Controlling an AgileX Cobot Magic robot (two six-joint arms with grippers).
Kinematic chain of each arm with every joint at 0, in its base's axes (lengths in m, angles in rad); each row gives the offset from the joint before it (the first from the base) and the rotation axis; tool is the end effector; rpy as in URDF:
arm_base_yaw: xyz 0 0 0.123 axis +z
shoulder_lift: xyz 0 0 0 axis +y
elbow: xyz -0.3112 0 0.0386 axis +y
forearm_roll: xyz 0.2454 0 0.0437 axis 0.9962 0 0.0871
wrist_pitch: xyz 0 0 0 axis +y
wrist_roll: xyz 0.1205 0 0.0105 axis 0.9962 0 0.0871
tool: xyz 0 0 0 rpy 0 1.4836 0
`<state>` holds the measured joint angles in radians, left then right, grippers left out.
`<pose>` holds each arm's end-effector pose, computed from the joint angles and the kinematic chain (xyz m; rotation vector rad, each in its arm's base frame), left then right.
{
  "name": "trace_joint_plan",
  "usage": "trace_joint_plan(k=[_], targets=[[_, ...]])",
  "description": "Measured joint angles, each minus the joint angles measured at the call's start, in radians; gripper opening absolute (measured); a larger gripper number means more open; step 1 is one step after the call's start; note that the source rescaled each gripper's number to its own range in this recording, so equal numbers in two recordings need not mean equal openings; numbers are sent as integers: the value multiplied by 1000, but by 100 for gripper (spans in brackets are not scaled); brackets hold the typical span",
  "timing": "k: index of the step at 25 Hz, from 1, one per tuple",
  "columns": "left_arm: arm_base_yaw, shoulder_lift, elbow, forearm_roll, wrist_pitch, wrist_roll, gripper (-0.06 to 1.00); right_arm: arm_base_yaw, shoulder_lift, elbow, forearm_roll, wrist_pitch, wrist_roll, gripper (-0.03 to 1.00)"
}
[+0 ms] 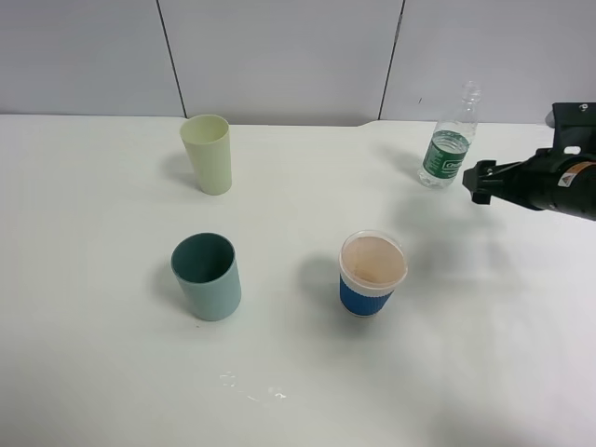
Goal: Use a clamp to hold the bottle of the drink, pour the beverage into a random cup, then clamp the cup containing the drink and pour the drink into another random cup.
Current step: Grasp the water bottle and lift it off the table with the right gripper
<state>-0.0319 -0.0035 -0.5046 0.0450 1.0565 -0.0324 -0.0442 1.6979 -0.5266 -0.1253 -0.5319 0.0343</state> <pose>-0.0098 0.0051 0.2643 -0.0027 2.0312 0.0132 0.3160 -0.0063 0.1540 -0.0690 2.1241 -0.0024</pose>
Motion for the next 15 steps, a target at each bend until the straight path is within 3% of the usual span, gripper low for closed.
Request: trace_joint_plan(k=[10,15], targets=[[0,0,0,0,0,0,100,0,194,-2,-14,-300,-1,92],[0,0,0,0,0,0,100,0,273,-48,-89,-335,-1,92]])
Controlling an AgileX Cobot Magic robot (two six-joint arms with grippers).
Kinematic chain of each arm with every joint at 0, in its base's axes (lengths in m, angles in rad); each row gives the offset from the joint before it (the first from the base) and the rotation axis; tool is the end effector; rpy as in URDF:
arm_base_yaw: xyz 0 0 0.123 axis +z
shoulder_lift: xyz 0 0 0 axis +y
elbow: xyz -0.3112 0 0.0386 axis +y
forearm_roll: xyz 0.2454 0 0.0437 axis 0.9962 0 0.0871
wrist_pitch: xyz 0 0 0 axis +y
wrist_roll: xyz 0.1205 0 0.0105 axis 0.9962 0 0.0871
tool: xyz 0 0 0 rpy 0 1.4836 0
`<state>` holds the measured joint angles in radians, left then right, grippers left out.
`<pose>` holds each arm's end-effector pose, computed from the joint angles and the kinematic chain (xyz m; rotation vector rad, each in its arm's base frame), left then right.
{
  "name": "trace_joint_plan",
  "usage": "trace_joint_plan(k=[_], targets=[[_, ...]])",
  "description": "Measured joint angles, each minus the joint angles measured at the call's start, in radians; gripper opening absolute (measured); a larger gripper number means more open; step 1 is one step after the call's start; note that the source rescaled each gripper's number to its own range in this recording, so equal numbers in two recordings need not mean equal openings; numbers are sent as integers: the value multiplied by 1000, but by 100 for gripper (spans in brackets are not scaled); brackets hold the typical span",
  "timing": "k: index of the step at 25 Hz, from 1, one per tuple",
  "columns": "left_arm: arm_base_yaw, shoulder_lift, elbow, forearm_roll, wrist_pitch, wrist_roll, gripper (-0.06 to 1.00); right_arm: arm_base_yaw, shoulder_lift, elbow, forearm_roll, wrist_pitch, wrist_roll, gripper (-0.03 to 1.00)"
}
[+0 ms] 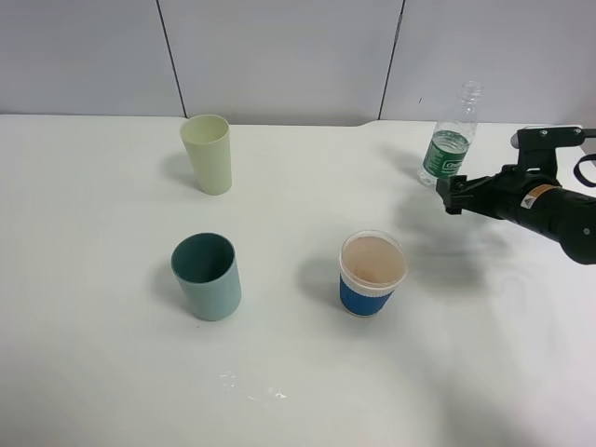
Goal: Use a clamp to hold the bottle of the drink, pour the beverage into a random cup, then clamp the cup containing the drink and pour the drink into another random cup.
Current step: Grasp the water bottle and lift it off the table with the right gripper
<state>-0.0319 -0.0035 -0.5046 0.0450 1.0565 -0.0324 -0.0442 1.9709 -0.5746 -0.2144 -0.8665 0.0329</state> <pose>-0.0098 0.0051 0.2643 -0.0027 2.0312 0.0132 0.3502 0.0041 0.1081 -0.1662 2.0122 0.0688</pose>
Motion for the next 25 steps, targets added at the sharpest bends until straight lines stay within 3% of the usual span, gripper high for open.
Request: trace_joint_plan(k=[25], targets=[[0,0,0,0,0,0,100,27,208,-350,-188,30,3,92]])
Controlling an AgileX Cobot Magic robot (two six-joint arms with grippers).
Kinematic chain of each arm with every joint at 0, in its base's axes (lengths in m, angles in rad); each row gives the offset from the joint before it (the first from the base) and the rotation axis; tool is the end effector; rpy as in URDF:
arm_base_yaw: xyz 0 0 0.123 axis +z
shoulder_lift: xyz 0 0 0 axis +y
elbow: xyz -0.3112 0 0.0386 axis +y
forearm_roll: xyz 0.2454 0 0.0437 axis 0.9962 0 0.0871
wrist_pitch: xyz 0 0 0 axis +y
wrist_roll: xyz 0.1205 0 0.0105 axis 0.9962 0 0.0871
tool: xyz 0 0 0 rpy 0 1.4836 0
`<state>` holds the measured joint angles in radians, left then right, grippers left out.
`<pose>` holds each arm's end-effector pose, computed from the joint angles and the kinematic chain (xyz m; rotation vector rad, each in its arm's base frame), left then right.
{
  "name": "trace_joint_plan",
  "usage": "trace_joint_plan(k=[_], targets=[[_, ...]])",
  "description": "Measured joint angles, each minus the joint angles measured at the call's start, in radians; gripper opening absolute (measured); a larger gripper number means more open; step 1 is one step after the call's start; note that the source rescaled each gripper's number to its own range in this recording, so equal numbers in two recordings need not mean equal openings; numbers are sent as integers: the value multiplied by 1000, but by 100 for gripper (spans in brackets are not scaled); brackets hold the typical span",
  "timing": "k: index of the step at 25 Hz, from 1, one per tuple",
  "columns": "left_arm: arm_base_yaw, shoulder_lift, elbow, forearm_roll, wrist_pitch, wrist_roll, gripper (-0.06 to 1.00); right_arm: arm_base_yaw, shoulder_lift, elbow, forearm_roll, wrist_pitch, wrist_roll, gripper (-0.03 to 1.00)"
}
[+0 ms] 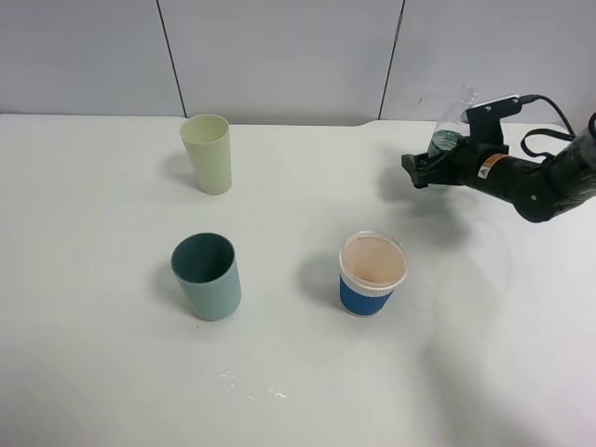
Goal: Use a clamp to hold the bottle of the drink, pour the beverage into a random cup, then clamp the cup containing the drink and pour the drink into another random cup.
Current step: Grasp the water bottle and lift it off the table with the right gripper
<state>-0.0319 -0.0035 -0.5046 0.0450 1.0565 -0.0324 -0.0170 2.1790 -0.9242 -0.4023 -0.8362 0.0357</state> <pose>-0.0098 0.0051 0.2643 -0.0027 2.0312 0.0132 0.4356 0.0277 0.0945 -0.4088 1.8847 0.1133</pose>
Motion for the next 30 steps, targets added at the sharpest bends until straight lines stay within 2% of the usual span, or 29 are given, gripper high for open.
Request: trace_joint_plan(k=[3,5,6,8,9,15,18,21,26,30], targets=[[0,0,0,0,0,0,100,3,0,-9,-1,-16,0,87],[0,0,0,0,0,0,100,7,0,-9,-1,-21,0,71],[0,0,0,0,0,0,100,7,0,-9,0,-22,0,54],[0,0,0,0,0,0,100,7,0,-9,-2,-22,1,4],[0,0,0,0,0,0,100,8,0,-10,-2,-23,2,0],[0,0,0,0,0,0,100,8,0,-11,-6,-8,26,2],[0,0,0,0,0,0,100,8,-13,-12,-41,17,43,2],[0,0,0,0,0,0,100,8,-48,-12,-79,88,113,2],[0,0,0,0,0,0,100,14,-120,-12,-124,257,259,2],[0,0,0,0,0,0,100,32,-186,-9,-188,317,303,2]])
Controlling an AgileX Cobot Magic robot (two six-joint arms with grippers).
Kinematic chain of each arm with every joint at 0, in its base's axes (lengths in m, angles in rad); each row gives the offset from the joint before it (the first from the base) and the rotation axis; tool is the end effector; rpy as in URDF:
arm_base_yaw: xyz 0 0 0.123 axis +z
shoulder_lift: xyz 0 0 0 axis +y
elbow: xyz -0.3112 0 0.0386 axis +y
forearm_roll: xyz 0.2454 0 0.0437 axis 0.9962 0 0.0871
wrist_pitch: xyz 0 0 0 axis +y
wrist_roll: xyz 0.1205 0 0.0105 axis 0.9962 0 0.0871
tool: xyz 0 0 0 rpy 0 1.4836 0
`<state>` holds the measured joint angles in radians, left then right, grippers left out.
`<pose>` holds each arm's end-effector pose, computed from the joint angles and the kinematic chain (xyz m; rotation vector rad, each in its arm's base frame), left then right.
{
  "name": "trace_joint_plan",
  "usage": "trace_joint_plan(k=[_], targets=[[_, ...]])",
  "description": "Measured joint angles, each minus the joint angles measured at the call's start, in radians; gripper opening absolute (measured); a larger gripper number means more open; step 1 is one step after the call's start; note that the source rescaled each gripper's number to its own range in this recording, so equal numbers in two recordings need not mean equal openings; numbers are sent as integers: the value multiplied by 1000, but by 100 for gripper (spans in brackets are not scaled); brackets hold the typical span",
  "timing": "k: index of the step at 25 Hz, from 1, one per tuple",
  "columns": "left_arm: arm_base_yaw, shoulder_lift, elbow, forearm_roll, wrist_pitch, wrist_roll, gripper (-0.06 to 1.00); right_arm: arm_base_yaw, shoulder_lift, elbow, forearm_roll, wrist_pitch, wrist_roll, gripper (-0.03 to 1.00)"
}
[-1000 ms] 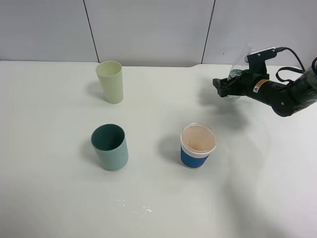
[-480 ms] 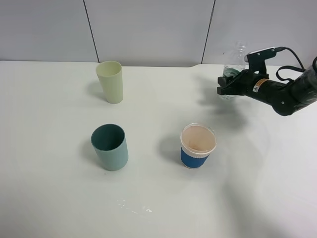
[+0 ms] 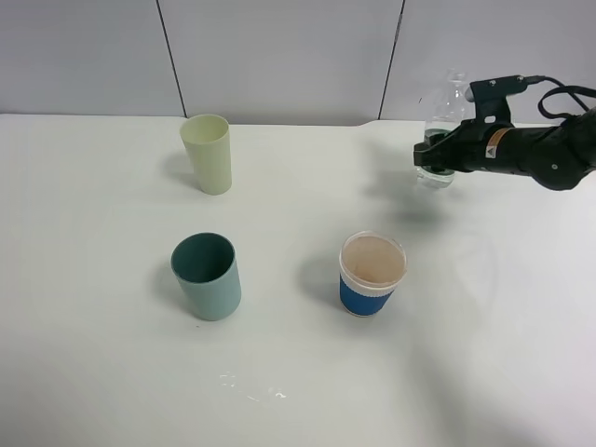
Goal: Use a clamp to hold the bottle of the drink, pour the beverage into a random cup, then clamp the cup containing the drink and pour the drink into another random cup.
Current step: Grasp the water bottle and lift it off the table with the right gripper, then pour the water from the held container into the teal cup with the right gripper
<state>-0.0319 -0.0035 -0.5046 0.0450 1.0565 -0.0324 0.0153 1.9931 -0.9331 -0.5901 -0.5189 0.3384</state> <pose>-0.0098 0.0051 0.2643 -0.0027 2.0312 0.0132 0.4206 0.0398 0.1396 -0.3777 2.0489 0.1882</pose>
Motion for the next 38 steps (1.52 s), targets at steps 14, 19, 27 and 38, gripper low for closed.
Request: trace_joint_plan(k=[14,19,27,38], targets=[[0,0,0,0,0,0,100,223,-181,1,-113,107,11,2],[0,0,0,0,0,0,100,304,-206,2,-156,109,12,2],[0,0,0,0,0,0,100,416,-226,2,-163,109,12,2],[0,0,0,0,0,0,100,546,-227,-68,-227,182,11,2]])
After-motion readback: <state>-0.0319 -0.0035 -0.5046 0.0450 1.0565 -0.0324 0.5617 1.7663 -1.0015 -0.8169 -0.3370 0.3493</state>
